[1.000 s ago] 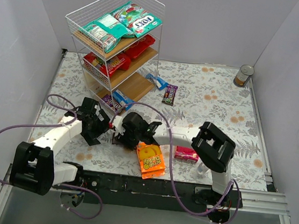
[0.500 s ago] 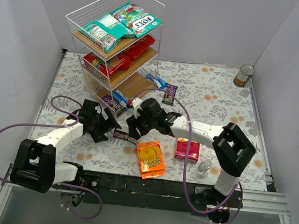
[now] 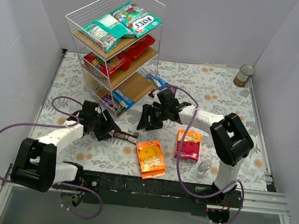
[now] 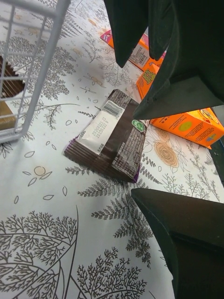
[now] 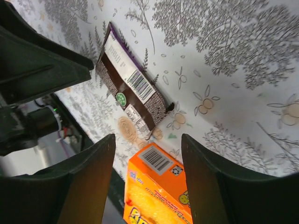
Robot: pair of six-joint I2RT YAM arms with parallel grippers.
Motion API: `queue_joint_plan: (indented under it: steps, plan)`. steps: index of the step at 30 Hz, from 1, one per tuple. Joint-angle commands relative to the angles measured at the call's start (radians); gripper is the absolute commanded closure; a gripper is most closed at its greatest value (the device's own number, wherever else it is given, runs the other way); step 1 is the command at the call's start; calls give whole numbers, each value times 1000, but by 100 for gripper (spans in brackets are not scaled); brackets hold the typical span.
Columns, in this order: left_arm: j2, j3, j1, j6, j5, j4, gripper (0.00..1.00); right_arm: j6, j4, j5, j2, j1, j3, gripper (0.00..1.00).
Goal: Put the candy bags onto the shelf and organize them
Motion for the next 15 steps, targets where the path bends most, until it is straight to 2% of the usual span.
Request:
queue_joint_plan:
  steps: [1,6,10,15]
  plan:
    - [8,-31,3,18,27,24,45,124,-32,-185,46,-22,33,35]
    - [39,-42,3,24,55,28,51,122,-93,-231,83,-19,25,34]
    - [47,-58,5,23,81,36,60,154,-12,-257,87,-11,-21,34]
    - [22,-70,3,29,95,34,71,199,53,-256,152,10,23,35]
